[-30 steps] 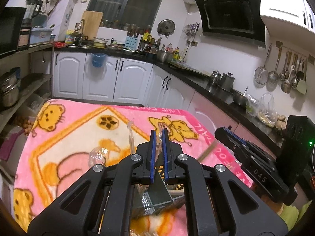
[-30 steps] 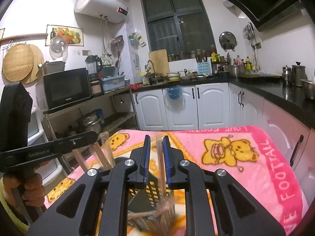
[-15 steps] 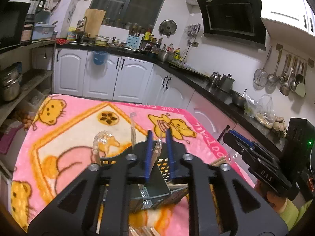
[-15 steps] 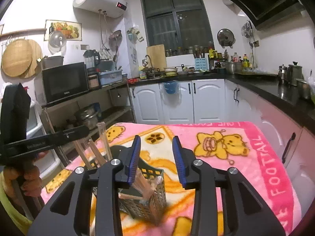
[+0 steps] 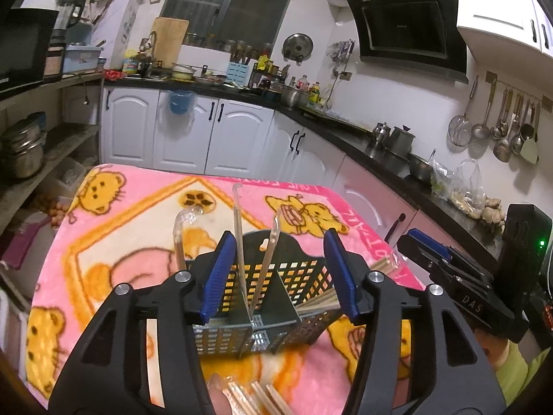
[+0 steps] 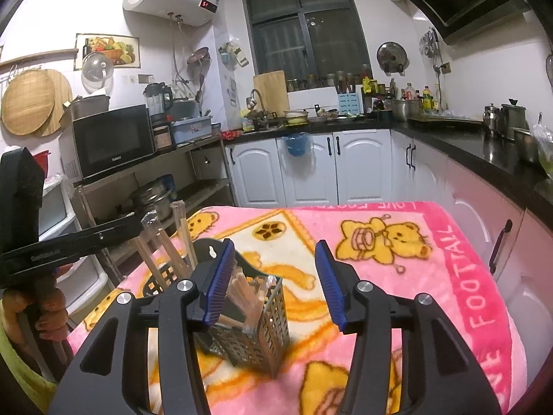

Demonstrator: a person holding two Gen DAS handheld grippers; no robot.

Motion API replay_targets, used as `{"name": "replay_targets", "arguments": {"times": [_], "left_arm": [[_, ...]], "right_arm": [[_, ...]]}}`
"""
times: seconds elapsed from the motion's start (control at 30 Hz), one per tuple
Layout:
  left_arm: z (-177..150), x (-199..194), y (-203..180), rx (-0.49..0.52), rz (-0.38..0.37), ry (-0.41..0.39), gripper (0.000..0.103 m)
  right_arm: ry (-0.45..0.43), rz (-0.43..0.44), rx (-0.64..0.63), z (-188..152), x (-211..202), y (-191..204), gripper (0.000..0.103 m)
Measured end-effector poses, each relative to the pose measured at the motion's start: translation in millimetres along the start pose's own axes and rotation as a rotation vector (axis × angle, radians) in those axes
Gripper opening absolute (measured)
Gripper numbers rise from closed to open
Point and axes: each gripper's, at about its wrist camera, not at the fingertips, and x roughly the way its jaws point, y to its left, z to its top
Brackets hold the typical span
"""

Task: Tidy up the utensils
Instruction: 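Withdraw both tools from the caddy back over the wrapped chopsticks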

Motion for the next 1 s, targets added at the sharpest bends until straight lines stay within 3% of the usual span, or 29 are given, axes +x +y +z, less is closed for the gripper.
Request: {"name": "replay_targets", "arguments": {"times": [0.17, 0.3, 0.47, 1.0], "left_arm": [[-5, -9, 0, -0.005, 0.02, 0.001, 0.066], [-9, -15, 0, -0.011, 0.037, 0.002, 0.073], [-16, -23, -1, -0.021, 0.045, -0.002, 0.092], [-37, -33, 5, -0.047, 0.093, 0.033, 0.092]], "right_arm": [[0.001, 0.006, -0.008, -3, -4, 2, 0.056], [0.002, 0.015, -0.01, -7, -9, 2, 0.059], [0.006, 0.025, -0.011, -11, -14, 4, 0.063], [0.043, 0.043, -0.038, -29, -28, 15, 0.07]]}}
